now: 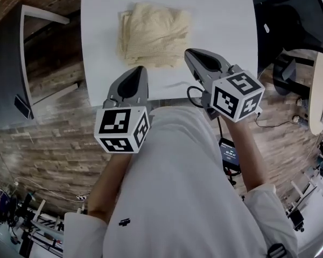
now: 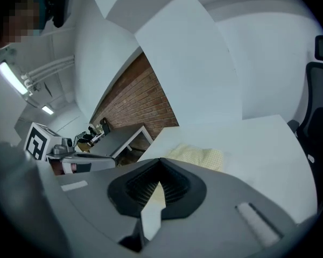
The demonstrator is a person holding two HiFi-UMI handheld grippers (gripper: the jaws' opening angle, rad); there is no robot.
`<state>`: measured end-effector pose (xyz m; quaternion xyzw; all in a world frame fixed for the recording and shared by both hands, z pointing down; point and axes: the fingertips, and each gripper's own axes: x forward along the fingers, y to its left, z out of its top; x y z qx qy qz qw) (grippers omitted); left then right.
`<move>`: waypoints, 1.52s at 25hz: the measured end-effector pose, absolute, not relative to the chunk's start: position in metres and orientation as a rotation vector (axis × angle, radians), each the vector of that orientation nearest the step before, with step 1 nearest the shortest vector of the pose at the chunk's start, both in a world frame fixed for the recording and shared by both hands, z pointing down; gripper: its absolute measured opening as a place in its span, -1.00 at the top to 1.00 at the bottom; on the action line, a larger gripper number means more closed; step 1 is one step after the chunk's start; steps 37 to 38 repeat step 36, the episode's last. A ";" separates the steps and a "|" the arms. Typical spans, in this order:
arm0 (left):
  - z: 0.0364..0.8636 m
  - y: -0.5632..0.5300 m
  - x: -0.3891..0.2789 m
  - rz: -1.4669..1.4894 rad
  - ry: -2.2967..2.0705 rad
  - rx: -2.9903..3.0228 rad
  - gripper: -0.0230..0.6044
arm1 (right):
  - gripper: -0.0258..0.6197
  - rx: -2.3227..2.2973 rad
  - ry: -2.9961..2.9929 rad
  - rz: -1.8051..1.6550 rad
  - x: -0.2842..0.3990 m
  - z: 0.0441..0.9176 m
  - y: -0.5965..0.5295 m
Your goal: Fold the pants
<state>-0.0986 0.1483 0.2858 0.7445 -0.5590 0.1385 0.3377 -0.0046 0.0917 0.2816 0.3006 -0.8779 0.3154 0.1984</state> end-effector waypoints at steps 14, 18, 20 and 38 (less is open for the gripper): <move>0.217 0.201 0.039 0.434 -1.483 2.224 0.92 | 0.90 1.044 -2.634 0.535 0.099 0.207 0.174; 0.215 0.210 0.052 0.409 -1.523 2.199 0.92 | 0.90 1.017 -2.649 0.481 0.113 0.212 0.196; 0.213 0.216 0.057 0.387 -1.555 2.186 0.92 | 0.90 0.991 -2.667 0.441 0.118 0.210 0.203; 0.220 0.261 0.112 0.366 -1.532 2.200 0.92 | 0.91 1.017 -2.663 0.441 0.173 0.209 0.253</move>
